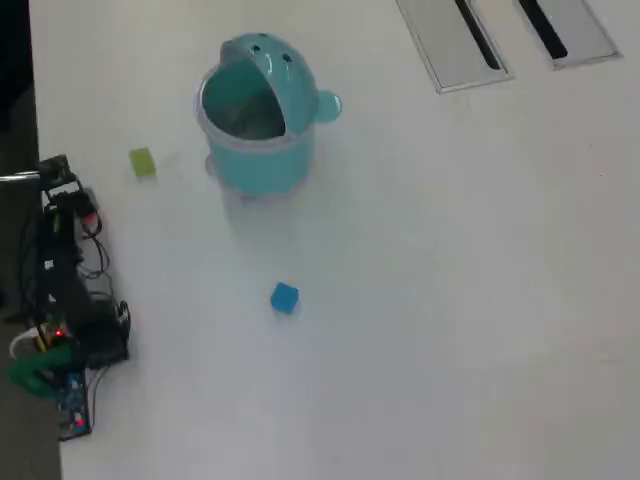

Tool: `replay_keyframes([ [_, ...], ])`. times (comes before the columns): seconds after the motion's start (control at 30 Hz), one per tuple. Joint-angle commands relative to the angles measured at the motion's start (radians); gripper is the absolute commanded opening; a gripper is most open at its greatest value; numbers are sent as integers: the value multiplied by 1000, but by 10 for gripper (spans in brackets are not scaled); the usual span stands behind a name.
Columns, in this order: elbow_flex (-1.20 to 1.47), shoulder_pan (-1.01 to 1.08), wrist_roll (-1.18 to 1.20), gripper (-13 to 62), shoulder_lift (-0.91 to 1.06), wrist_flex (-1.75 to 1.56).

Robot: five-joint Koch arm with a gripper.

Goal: Grasp RGB lego blocks and put them in the bin one by one.

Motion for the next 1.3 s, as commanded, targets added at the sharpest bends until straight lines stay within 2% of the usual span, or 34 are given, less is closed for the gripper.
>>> replay_keyframes([
  [0.0, -61, 6, 18, 122, 100, 21],
  [0.07, -58, 11, 23, 100, 146, 23],
  [0.33, -64, 40, 78, 100, 328, 25],
  [0.5, -92, 127, 124, 100, 468, 12],
  [0.63, -209, 195, 170, 100, 505, 8],
  [0.83, -410, 325, 181, 99, 485, 9],
  [0.93, -578, 387, 199, 99, 390, 9],
  [1.13, -710, 440, 198, 97, 290, 6],
  [1.17, -739, 446, 206, 24, 255, -77],
  [1.27, -871, 479, 213, 24, 137, -92],
])
